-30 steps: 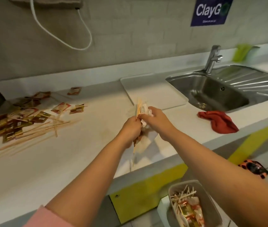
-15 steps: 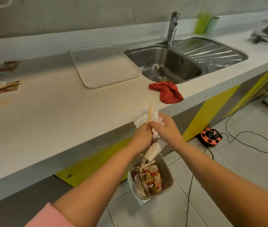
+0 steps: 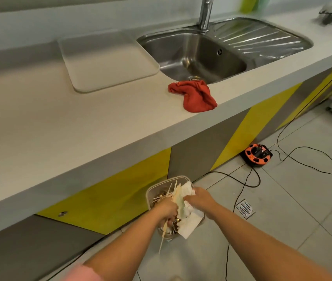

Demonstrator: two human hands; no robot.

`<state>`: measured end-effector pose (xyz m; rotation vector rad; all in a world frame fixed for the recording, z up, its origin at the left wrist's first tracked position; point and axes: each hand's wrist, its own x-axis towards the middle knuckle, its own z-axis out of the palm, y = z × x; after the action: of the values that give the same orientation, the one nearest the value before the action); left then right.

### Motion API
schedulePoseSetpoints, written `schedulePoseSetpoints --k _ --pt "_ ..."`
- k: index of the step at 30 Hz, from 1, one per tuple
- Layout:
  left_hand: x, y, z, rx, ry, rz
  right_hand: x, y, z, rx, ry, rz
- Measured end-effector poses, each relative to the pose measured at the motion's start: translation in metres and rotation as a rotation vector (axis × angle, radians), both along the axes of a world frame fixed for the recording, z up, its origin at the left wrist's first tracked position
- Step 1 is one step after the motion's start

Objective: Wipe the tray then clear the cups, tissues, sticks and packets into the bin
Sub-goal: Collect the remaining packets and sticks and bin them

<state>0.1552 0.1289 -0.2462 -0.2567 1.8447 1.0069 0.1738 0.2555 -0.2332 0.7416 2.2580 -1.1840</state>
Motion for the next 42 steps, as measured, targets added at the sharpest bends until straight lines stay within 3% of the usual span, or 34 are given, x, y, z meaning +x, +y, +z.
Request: schedulePoseSetpoints --k 4,9,14,19,28,34,38,42 --pt "0.006 -0.006 -0.028 -0.084 -0.117 0.102 0.000 0.003 -0.025 0.044 -0.128 -0.005" --pt "0.000 -0.001 -0.045 -0.112 -0.105 0.177 -0.010 0.006 -0.045 0.075 -0.125 -0.025" --pt "-0.013 0.006 -0.058 -0.075 -0.128 0.246 -0.020 0.008 -0.060 0.071 -0.117 -0.067" --pt "-0.022 0.009 -0.050 0.031 -0.163 0.406 -0.021 0.007 -0.071 -0.056 -0.111 -0.128" --pt "-0.033 0.004 -0.031 0.168 0.040 0.608 -0.030 0.006 -0.057 0.064 -0.103 0.022" --pt "-0.034 -0.008 -0.021 0.091 0.122 0.487 -0.034 -0.005 -0.036 0.105 -0.103 0.133" --pt "-0.037 -0.019 0.000 0.055 0.140 0.295 -0.039 -0.022 -0.011 0.082 -0.193 0.289" --pt "-0.040 -0.033 0.028 -0.014 0.283 0.058 -0.052 -0.046 0.020 0.133 -0.248 0.476"
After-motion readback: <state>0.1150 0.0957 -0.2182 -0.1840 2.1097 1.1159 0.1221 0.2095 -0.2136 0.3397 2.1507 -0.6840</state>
